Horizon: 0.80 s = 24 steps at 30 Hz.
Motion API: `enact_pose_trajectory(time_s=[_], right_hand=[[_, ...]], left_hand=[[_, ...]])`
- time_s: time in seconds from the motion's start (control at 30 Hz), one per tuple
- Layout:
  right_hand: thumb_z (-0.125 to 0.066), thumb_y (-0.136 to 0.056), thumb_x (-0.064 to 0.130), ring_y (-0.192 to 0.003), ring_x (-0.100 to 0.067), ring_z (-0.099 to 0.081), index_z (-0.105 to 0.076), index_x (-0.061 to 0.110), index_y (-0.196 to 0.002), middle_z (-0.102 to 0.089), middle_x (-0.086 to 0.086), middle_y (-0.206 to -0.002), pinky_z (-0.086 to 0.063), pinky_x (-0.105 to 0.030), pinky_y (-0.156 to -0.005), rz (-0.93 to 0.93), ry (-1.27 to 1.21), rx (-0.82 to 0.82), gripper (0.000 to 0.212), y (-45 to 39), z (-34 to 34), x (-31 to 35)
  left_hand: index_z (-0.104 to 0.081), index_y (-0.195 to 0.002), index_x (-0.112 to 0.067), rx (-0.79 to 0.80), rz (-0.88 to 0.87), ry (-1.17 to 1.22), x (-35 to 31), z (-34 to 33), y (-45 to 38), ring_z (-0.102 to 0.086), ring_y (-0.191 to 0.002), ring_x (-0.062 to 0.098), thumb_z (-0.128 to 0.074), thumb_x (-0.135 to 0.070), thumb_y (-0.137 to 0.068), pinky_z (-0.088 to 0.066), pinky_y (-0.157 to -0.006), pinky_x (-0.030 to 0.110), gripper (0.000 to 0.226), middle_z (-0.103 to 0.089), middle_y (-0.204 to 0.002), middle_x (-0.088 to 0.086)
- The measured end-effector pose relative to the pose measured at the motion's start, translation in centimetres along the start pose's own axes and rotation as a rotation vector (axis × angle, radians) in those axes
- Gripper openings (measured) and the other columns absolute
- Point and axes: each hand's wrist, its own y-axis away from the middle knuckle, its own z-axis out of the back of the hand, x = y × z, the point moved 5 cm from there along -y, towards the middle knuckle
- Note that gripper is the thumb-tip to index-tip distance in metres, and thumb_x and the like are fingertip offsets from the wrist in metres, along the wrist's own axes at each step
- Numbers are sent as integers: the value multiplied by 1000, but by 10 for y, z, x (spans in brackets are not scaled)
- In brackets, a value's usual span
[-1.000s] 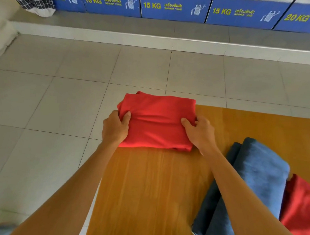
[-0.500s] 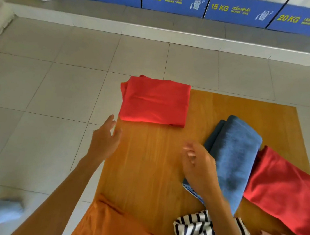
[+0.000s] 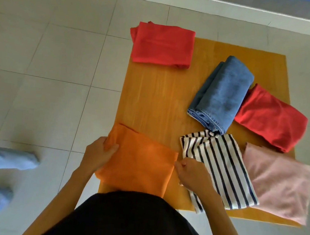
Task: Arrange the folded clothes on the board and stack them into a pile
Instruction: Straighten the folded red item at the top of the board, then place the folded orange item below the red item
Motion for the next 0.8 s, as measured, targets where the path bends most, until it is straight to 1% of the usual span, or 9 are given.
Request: enact_pose_trajectory(time_s=[0.1, 0.2, 0.27, 0.33, 0.4, 0.5, 0.57, 0.73, 0.8], right_hand=[[-46, -96, 57, -77, -17, -71, -60, 22, -91, -71, -1, -81, -60, -43, -82, -34, -109, 43, 37, 9, -26, 1], [-61, -93, 56, -84, -16, -74, -55, 21, -120, -72, 1, -97, -63, -35, -73, -114, -586, 40, 45, 16, -41, 13], [-64, -91, 54, -94, -16, -73, -55, 20, -131, -71, 3, -109, -61, -33, -76, -153, -799, 69, 53, 17, -47, 24], [-64, -94, 49, -100, -10, -66, -54, 24, -135, -66, 10, -114, -55, -27, -79, -92, -795, 75, 49, 15, -47, 33], [-61, -98, 42, -93, -1, -60, -50, 29, -138, -61, 17, -108, -46, -18, -71, -25, -780, 41, 43, 13, -40, 44], [-55, -102, 38, -90, -2, -60, -45, 34, -129, -58, 18, -104, -46, -19, -70, 38, -820, -74, 29, -3, -17, 56], [-55, -102, 36, -92, -13, -64, -52, 27, -119, -63, 8, -103, -52, -25, -72, 64, -799, -166, 19, -20, 9, 66], [-57, -101, 34, -79, -17, -58, -57, 12, -103, -63, -12, -96, -52, -30, -67, 155, -779, -276, 22, -77, 87, 96], [-57, -101, 34, -75, -17, -56, -54, 11, -96, -59, -7, -89, -50, -31, -64, 144, -759, -326, 24, -103, 115, 101]], left_hand=[[-53, -129, -14, -33, 1, -80, 9, 4, -1, -61, -112, 33, -49, -61, -89, -48, -96, 45, 62, -62, -128, 11], [-55, -122, -11, -73, -12, -91, 14, 8, -1, -63, -105, 32, -46, -57, -92, -49, -93, 44, 55, -65, -120, 12], [-54, -121, -9, -91, -21, -66, 14, 8, 2, -62, -105, 33, -41, -52, -96, -48, -93, 45, 51, -65, -120, 14], [-52, -125, -9, -41, -16, 29, 15, 4, 5, -60, -110, 33, -36, -49, -99, -47, -96, 45, 50, -62, -124, 14], [-49, -131, -13, 29, 9, 172, 15, -1, 6, -58, -117, 34, -33, -51, -99, -46, -101, 48, 53, -58, -131, 12], [-45, -136, -17, 50, 8, 301, 7, 1, 1, -56, -121, 35, -32, -54, -97, -45, -103, 52, 56, -55, -137, 11], [-48, -130, -19, 14, -47, 353, -8, 11, -7, -59, -116, 33, -32, -54, -96, -47, -101, 52, 52, -59, -132, 10], [-56, -111, -20, -138, -207, 397, -73, 53, -47, -64, -98, 29, -35, -52, -97, -54, -86, 42, 41, -65, -107, 4], [-59, -106, -16, -167, -250, 386, -104, 67, -68, -64, -88, 24, -35, -54, -97, -53, -77, 36, 46, -66, -98, 4]])
